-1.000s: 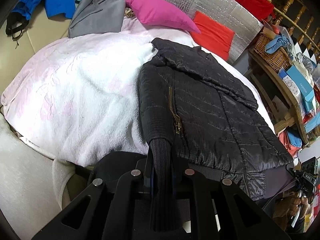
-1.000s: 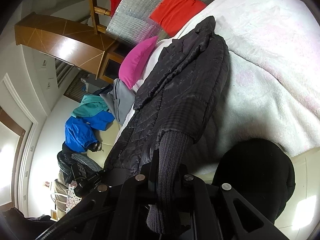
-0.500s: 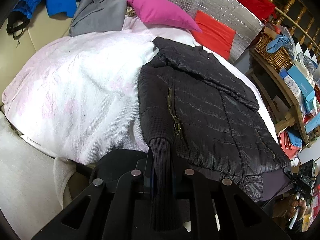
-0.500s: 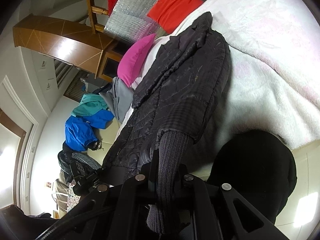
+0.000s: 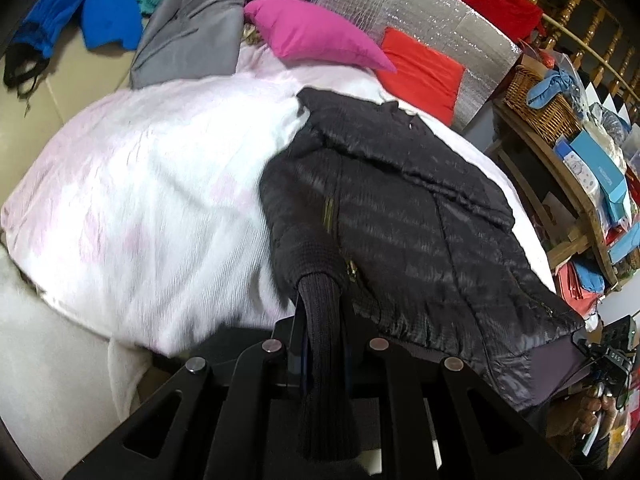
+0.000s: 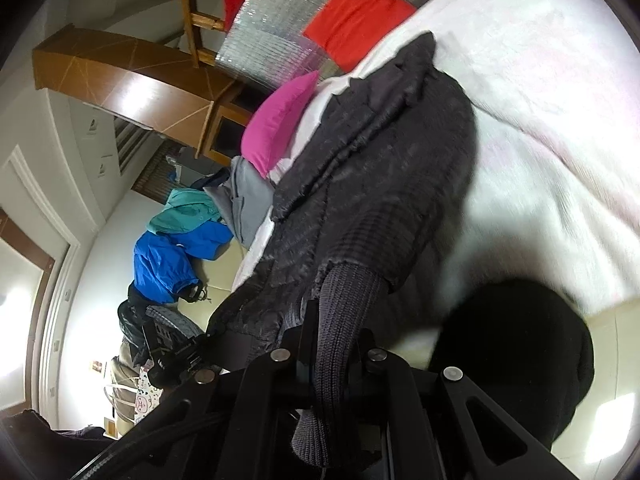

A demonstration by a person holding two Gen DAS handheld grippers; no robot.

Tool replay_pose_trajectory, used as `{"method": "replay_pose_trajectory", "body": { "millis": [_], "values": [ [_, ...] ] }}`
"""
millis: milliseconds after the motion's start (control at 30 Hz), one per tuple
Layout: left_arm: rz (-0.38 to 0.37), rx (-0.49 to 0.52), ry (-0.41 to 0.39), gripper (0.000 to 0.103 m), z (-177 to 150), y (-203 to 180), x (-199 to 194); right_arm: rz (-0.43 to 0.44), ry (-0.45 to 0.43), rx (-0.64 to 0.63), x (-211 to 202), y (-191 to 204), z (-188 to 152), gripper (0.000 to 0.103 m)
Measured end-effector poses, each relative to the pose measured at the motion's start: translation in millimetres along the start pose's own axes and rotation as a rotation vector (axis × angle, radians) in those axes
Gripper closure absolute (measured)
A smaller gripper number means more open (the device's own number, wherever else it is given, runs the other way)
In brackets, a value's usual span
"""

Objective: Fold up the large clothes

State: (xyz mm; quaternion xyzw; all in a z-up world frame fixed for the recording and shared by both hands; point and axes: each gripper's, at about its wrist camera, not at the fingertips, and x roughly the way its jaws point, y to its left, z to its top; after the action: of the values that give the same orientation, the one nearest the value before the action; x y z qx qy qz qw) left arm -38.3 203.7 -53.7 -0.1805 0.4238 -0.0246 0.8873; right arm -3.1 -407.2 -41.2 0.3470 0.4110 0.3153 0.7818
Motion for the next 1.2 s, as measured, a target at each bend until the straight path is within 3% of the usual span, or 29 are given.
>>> {"method": "replay_pose_trajectory", "body": {
  "millis": [367,1200],
  "values": [
    [0.069,0.037,-0.072,0.090,40.8,-28.2,3.9,0.007,-0.099,-0.046,16.2,31.4,48.5,0.094],
    [0.103,0.057,-0.088,0.090,46.2,-31.9,11.2,-0.050,-0.123,-0.060,18.5,38.7,50.9,0.094]
  ]
}}
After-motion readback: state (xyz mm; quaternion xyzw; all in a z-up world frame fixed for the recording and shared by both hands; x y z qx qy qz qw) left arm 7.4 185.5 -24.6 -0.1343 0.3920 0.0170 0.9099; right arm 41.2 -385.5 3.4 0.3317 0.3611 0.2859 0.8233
